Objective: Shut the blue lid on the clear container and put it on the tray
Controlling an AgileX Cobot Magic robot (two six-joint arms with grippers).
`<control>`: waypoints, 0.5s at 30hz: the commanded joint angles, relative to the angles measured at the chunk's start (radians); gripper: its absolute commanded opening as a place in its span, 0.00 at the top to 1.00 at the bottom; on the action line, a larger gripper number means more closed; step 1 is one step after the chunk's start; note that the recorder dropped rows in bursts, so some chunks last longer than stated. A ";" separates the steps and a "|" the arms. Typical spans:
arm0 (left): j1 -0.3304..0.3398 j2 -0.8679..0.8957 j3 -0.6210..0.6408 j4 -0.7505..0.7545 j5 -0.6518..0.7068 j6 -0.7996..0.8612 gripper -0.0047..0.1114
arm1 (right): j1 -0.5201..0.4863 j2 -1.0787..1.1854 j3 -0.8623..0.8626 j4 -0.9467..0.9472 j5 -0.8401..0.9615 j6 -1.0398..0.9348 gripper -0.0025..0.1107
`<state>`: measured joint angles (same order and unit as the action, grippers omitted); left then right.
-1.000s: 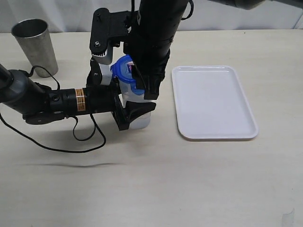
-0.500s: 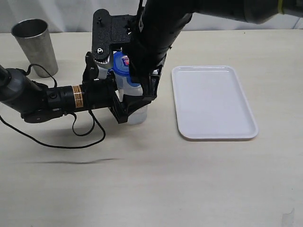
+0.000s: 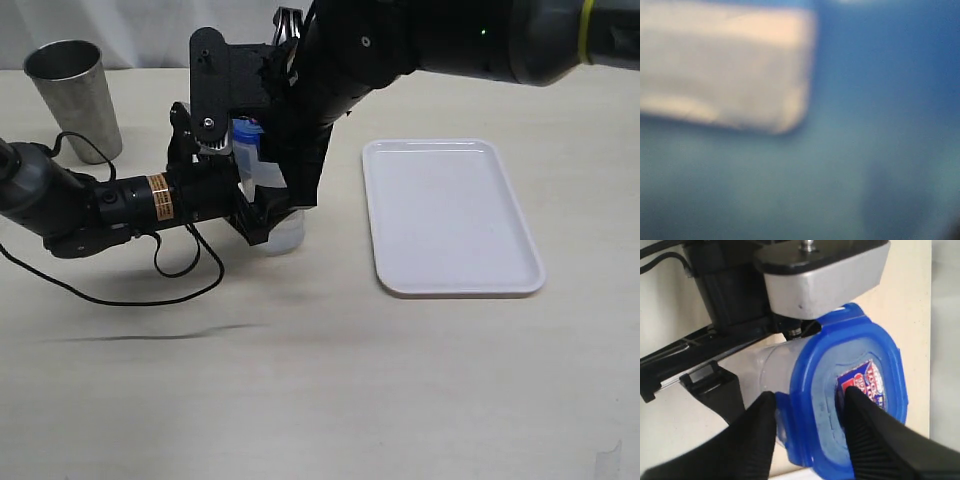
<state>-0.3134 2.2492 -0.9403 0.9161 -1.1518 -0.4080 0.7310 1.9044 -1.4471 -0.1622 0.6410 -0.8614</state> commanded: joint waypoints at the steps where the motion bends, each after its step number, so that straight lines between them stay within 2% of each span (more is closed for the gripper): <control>1: -0.024 -0.004 0.008 0.135 -0.069 0.038 0.96 | -0.008 0.111 0.068 0.080 0.171 0.040 0.68; 9: -0.024 -0.004 0.008 0.118 -0.069 0.038 0.96 | -0.012 0.039 0.026 0.251 0.278 0.119 0.57; 15: -0.024 -0.004 0.008 0.118 -0.058 0.038 0.96 | -0.061 0.039 -0.044 0.385 0.371 0.142 0.57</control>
<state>-0.3167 2.2492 -0.9403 0.9757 -1.1659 -0.3554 0.6969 1.8790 -1.5052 0.1286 0.8009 -0.7471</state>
